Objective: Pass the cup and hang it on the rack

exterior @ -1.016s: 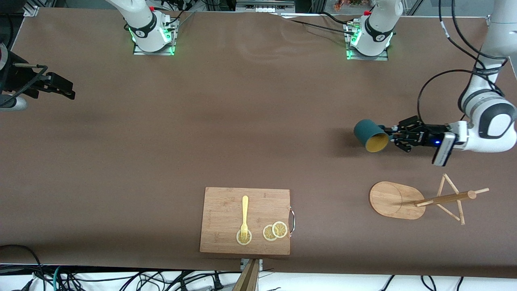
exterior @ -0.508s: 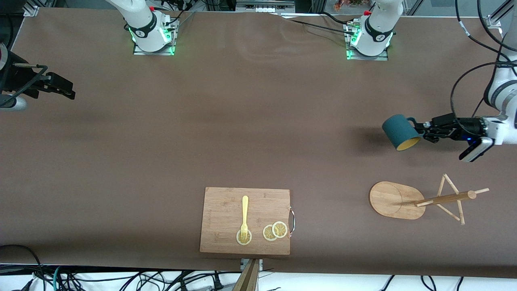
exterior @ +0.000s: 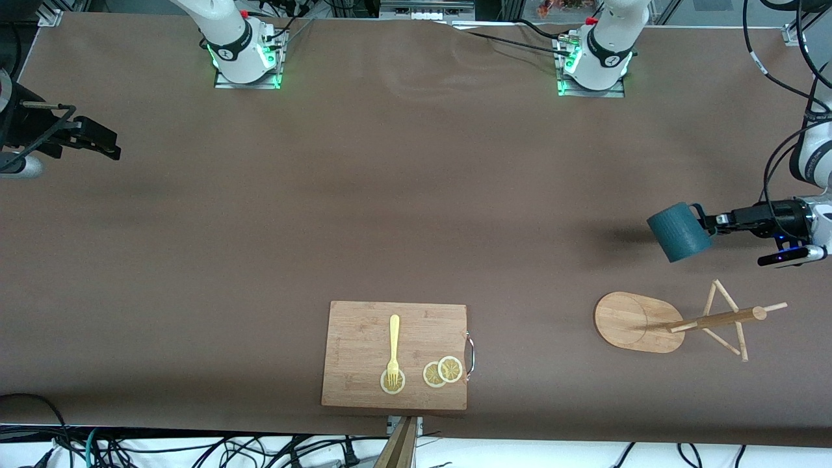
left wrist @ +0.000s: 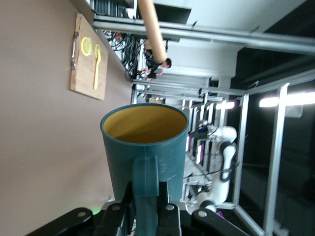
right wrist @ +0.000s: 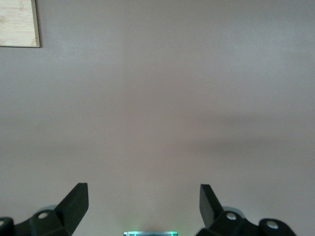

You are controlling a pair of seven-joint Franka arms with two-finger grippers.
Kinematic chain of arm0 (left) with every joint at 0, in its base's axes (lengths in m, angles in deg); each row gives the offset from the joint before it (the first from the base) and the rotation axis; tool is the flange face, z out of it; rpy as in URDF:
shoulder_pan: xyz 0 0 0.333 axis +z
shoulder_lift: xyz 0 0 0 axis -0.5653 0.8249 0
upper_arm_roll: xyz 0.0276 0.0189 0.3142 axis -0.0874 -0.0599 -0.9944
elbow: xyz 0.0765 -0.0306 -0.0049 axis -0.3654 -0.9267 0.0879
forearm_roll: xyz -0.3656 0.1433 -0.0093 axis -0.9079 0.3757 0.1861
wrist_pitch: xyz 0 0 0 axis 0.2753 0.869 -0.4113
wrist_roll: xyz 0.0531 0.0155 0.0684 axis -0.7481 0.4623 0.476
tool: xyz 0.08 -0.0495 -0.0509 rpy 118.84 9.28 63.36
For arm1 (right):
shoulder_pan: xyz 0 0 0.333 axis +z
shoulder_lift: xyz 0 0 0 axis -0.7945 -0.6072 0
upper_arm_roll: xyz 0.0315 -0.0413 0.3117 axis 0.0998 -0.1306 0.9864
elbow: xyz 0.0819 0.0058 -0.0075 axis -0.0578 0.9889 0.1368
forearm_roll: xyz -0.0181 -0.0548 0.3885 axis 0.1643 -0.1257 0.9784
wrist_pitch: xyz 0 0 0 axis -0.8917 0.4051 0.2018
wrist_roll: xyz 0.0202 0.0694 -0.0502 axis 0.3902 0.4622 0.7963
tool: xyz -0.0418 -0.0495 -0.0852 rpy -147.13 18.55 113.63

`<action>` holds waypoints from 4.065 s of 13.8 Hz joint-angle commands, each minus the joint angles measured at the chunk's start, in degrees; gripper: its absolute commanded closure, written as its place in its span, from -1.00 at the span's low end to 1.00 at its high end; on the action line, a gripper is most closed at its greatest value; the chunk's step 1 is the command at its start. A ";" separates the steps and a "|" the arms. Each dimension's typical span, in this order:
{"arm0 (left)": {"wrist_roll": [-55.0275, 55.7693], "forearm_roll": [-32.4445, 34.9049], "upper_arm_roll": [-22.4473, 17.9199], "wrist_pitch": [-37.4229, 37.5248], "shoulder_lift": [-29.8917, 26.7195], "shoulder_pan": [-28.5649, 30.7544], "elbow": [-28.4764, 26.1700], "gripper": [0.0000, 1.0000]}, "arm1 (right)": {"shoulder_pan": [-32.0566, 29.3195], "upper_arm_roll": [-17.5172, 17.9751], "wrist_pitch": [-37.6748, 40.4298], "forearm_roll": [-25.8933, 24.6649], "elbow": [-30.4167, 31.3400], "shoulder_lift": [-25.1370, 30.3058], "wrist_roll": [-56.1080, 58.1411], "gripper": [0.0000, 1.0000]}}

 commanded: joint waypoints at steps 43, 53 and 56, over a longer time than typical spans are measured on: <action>19.22 48.61 -2.42 4.35 -4.87 -17.90 33.92 -1.00 | -0.61 0.18 0.68 0.96 -0.97 -0.24 0.51 -1.00; 32.34 77.92 -1.98 3.11 -14.73 -44.57 33.65 -1.00 | -0.61 0.18 0.60 0.87 -0.97 -0.24 0.51 -1.00; 32.94 75.99 -2.85 -1.69 -15.34 -44.30 32.61 -1.00 | -0.61 0.18 0.60 0.96 -0.97 -0.24 0.51 -1.00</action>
